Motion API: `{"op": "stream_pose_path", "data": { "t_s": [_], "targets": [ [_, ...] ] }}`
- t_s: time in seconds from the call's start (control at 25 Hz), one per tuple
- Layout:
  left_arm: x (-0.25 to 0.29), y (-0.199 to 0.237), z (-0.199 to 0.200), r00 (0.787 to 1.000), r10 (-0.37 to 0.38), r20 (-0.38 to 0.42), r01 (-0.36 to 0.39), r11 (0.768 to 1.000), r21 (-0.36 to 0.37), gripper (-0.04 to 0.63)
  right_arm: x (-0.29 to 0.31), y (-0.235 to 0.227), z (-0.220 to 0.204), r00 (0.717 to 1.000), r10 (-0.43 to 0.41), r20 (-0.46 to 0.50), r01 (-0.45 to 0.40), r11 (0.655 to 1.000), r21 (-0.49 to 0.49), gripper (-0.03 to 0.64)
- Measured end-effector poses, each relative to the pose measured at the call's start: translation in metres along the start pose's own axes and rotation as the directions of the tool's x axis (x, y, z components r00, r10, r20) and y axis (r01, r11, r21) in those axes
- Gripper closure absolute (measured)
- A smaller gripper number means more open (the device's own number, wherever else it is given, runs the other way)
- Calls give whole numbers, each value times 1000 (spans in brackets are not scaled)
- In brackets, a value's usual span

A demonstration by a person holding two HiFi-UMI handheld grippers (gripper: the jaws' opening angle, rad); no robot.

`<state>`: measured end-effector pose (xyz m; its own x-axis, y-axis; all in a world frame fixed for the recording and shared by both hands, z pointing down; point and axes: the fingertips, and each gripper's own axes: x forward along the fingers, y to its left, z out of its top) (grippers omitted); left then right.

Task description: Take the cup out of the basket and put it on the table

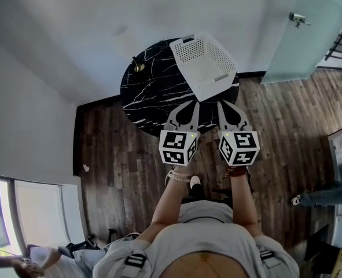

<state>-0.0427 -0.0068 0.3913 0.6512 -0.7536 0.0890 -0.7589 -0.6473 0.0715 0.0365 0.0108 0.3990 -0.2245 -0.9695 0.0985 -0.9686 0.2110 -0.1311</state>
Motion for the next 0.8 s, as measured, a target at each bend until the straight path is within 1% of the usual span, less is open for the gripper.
{"op": "stream_pose_path", "data": {
  "t_s": [0.32,0.64,0.8],
  "targets": [
    [22,35,-5,998,-57,-18,57,998,-4,589,44,7,-4,999,-43,-9,43,999,2,609],
    [28,60,-2,997,-74,-14,74,997,-24,589,65,16,0,997,-69,-26,68,997,-36,609],
    [32,67,-2,997,-79,-14,79,996,-29,589,76,14,2,996,-79,-27,78,996,-40,609]
  ]
}}
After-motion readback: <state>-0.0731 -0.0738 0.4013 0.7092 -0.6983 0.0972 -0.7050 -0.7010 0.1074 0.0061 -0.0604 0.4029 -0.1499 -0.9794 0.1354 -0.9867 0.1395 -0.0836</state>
